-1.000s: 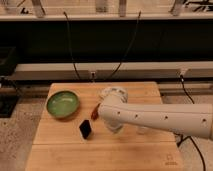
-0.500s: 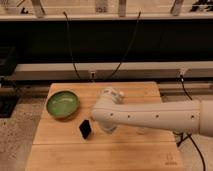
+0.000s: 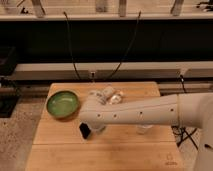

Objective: Knock the eraser over

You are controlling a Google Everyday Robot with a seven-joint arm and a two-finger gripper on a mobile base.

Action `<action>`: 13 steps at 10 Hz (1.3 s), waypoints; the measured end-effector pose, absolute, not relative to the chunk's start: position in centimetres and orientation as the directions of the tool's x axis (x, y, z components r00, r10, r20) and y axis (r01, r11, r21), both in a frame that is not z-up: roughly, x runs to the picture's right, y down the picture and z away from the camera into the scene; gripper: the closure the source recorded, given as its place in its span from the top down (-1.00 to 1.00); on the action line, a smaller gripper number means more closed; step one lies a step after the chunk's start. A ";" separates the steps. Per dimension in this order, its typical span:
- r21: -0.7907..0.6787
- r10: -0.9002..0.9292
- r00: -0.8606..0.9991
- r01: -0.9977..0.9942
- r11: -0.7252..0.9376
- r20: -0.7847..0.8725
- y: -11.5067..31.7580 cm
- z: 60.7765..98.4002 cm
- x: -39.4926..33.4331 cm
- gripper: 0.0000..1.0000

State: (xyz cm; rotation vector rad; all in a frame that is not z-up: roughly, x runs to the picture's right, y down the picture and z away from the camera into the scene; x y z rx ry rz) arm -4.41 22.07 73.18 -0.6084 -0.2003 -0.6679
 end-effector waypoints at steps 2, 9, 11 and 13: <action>-0.454 -0.533 0.760 0.650 0.609 0.372 21.5 73.6 -6.7 -0.92; -0.435 -0.558 0.730 0.683 0.586 0.395 21.0 74.6 -10.7 -0.92; -0.429 -0.573 0.717 0.696 0.576 0.397 20.6 75.0 -11.1 -0.92; -0.418 -0.586 0.698 0.716 0.559 0.411 20.4 75.2 -12.8 -0.92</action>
